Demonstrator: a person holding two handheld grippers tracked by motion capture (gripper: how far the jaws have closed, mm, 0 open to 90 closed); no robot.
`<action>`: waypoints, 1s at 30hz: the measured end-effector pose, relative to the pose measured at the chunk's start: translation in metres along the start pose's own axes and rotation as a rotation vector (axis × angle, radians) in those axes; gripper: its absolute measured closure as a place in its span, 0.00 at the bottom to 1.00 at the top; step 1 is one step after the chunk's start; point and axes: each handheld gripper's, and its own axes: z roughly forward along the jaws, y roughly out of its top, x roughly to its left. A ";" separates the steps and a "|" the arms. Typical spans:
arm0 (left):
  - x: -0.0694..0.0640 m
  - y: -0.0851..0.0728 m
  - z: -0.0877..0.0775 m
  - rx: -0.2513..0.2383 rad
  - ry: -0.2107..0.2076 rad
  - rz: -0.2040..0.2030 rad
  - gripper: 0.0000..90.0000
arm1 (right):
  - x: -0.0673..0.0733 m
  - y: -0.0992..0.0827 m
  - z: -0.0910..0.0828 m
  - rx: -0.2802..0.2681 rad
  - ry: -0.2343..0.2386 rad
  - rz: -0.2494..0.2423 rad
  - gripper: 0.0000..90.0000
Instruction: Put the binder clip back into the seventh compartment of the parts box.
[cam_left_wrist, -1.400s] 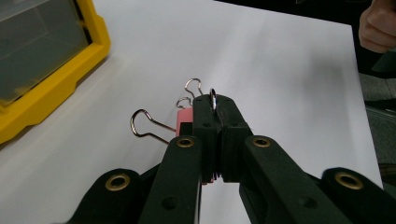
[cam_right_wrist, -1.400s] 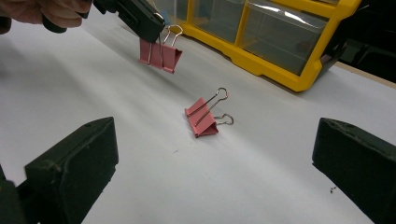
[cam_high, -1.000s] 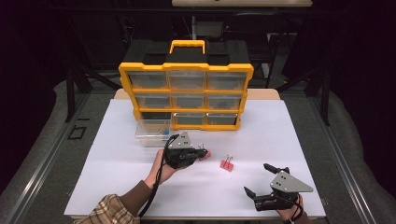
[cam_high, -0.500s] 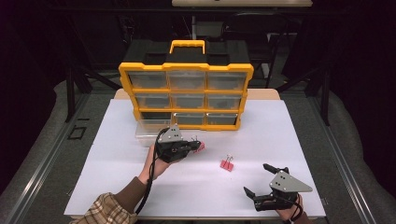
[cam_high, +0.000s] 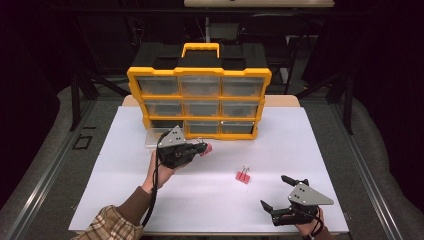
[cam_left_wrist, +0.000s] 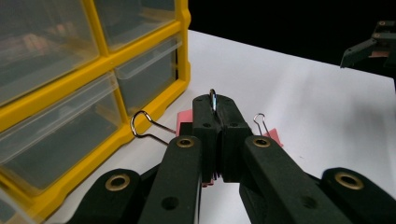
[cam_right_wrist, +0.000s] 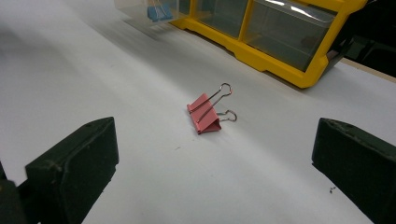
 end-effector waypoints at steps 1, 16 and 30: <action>0.001 0.000 -0.001 -0.006 0.003 0.000 0.98 | 0.000 0.000 0.000 0.000 0.000 0.000 0.00; 0.016 0.008 -0.026 -0.078 0.076 -0.014 0.98 | 0.000 0.000 -0.001 0.004 -0.001 0.002 0.00; 0.035 0.008 -0.047 -0.115 0.167 -0.034 0.98 | 0.000 0.000 0.000 0.005 -0.002 0.001 0.00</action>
